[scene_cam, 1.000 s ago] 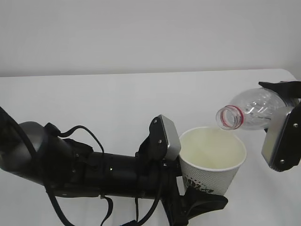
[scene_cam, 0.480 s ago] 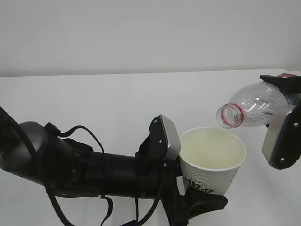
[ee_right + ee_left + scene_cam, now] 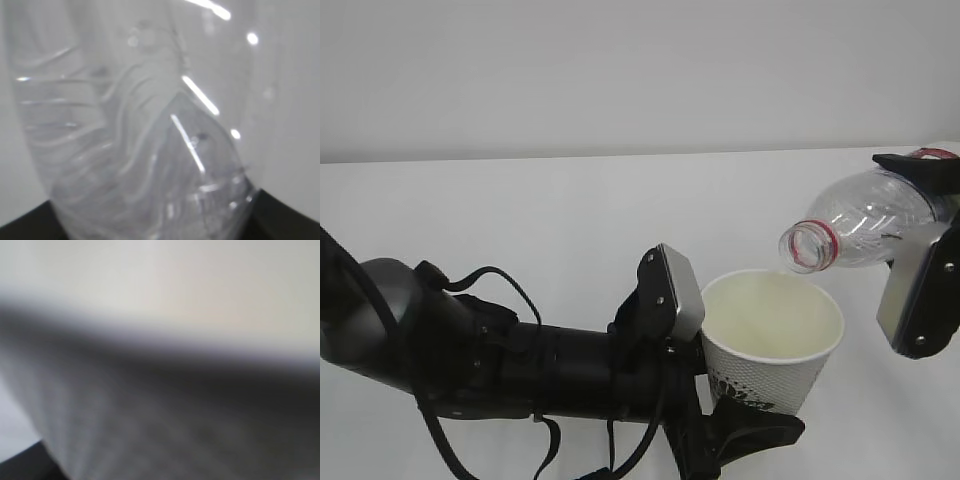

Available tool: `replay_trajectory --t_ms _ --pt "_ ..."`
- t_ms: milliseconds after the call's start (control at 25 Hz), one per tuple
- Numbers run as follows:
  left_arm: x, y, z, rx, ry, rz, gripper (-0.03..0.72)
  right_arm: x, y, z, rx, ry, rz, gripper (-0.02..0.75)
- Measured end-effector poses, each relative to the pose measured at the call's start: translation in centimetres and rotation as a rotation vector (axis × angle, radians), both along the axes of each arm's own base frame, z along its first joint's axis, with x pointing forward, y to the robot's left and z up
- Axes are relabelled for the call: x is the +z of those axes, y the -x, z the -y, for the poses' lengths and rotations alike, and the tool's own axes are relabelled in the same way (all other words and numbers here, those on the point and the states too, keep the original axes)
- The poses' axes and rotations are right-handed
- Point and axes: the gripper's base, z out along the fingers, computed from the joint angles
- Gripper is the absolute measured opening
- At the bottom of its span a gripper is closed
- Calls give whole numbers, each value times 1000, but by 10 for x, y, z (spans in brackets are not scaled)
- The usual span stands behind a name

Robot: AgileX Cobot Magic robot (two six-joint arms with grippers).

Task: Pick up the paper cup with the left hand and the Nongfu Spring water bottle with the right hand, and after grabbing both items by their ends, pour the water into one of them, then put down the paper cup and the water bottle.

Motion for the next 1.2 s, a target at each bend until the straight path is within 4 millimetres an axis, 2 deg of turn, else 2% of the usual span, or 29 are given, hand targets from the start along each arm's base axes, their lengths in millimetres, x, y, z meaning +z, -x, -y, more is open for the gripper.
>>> replay_trajectory --t_ms 1200 --pt "0 0 0 5 2 -2 517 3 0 -1 12 30 46 445"
